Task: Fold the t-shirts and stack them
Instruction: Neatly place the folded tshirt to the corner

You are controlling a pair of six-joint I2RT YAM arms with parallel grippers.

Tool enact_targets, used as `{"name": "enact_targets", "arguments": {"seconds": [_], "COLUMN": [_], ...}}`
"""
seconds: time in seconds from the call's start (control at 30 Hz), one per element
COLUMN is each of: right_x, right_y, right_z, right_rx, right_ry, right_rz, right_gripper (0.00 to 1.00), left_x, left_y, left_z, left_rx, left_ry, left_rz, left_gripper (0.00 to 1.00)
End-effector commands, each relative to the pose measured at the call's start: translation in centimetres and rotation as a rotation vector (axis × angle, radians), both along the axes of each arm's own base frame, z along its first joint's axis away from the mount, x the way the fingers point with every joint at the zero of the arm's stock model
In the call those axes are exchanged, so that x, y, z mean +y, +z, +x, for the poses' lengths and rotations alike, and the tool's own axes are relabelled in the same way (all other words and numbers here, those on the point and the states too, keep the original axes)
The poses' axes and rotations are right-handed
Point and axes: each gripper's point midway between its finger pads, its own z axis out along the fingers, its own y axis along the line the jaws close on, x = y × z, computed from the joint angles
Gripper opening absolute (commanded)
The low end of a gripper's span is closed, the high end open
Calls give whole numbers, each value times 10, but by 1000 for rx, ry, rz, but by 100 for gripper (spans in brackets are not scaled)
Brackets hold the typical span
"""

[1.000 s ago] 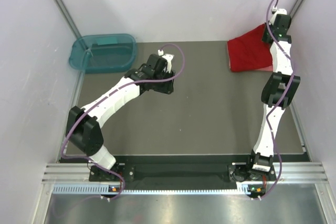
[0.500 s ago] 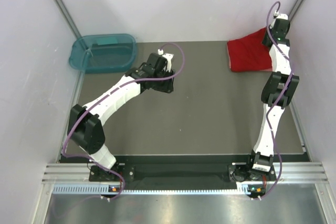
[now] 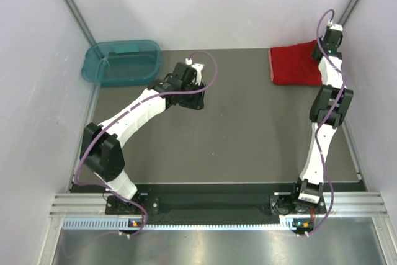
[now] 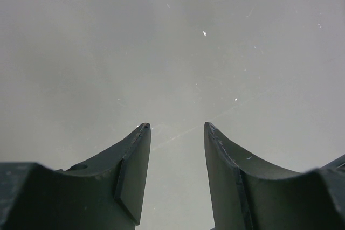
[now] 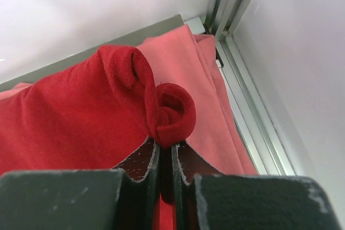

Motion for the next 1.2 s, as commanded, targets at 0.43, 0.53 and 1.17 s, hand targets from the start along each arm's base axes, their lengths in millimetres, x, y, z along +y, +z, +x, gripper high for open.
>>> {"name": "enact_targets", "arguments": {"seconds": [0.43, 0.53, 1.17], "right_x": [-38, -35, 112], "right_y": [103, 133, 189], "right_z": [-29, -51, -233], "right_rx": [-42, -25, 70], "right_ry": [-123, -173, 133], "right_rz": [-196, -202, 136], "right_gripper": [61, 67, 70], "left_x": [6, 11, 36], "left_y": [43, 56, 125], "left_z": [-13, -25, -154], "left_rx": [-73, -94, -71], "left_ry": [2, -3, -82], "left_rz": [-94, -116, -487], "left_gripper": [50, 50, 53]}}
